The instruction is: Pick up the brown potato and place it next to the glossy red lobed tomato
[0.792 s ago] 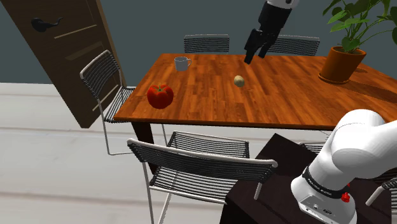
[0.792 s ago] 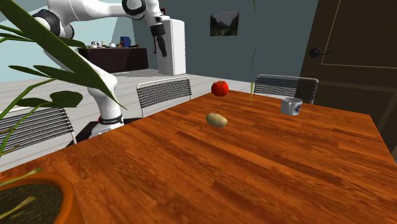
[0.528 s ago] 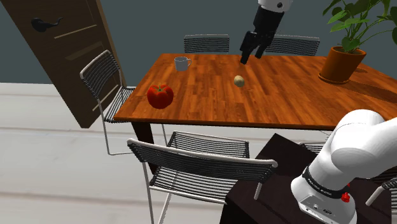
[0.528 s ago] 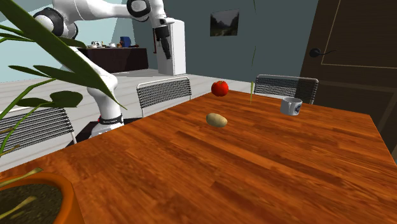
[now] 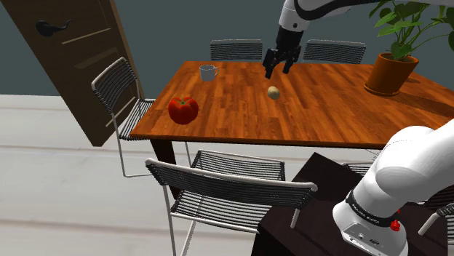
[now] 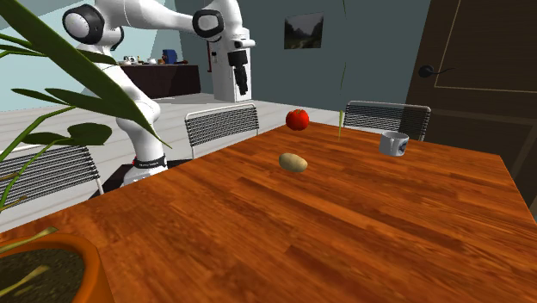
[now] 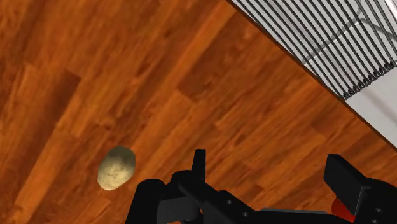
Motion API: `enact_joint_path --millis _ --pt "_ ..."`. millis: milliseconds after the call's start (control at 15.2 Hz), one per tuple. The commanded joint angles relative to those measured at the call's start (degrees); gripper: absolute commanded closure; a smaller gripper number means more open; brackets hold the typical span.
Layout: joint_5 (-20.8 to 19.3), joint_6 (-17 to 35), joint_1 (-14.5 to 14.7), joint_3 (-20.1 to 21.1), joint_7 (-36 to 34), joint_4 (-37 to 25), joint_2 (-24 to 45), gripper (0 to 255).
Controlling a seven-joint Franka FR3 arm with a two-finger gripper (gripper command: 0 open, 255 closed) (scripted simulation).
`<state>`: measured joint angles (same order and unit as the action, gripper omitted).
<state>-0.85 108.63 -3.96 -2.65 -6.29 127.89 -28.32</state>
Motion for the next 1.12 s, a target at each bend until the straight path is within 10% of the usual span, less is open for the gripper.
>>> enact_joint_path --millis 0,1056 --pt "-0.4 1.73 -0.96 -1.01 -0.16 -1.28 3.53 0" --pt "0.44 10.82 -7.51 -8.24 -1.64 -15.91 32.0 0"
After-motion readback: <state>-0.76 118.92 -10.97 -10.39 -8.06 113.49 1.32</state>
